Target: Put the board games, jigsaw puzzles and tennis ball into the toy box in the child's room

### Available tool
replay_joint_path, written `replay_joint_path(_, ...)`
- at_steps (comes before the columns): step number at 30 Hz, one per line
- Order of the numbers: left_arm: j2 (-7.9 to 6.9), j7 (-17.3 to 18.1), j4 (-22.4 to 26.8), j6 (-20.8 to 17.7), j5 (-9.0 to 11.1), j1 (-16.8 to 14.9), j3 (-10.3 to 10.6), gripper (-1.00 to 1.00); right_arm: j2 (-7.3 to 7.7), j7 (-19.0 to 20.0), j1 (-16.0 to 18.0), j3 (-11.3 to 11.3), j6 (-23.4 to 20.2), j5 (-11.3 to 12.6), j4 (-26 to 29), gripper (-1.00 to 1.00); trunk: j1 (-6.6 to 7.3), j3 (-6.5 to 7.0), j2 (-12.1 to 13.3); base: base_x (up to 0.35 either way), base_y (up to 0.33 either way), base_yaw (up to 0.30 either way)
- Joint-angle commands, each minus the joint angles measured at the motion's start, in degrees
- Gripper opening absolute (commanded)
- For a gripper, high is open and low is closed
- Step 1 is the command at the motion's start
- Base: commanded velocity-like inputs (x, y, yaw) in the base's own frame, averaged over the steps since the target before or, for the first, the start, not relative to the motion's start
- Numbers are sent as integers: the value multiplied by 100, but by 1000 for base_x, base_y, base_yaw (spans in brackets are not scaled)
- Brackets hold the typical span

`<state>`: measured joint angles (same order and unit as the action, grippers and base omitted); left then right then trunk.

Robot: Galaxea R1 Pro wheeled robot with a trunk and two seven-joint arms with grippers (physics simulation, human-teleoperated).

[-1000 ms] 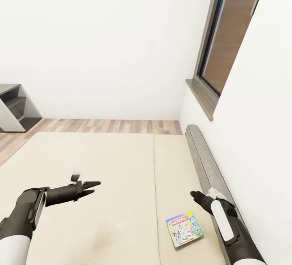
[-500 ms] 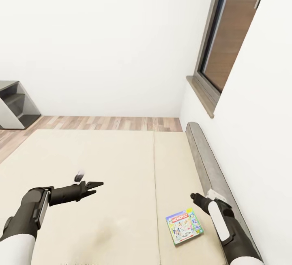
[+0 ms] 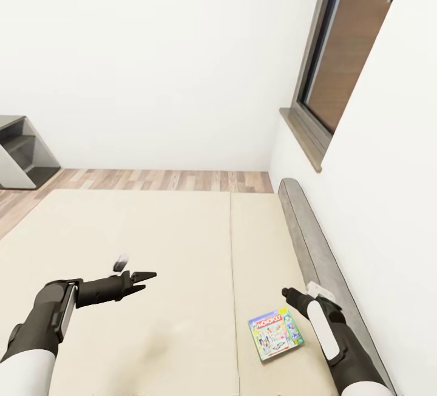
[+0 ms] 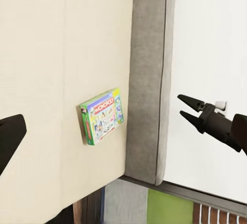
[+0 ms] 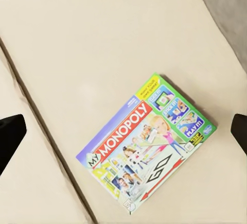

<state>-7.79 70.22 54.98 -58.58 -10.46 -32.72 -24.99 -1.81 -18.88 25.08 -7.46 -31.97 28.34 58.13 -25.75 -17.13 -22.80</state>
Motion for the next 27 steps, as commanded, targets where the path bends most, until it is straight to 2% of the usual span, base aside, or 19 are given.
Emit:
replay_joint_path(1, 7, 52, 4, -48, -60, -7, -15, 100, -4, -45, 5, -6, -8, 59, -3, 100, -3, -20, -12, 0, 0, 0)
replay_joint_path(17, 22, -18, 4, -48, -54, -7, -15, 100, -7, -45, 45, -1, 53, 58, -45, 100, -3, -169, -12, 0, 0, 0)
replay_joint_path(27, 21, -17, 4, -15, -53, -7, -14, 100, -8, -45, 202, 1, 201, 55, -419, 100, -3, -262, -12, 0, 0, 0)
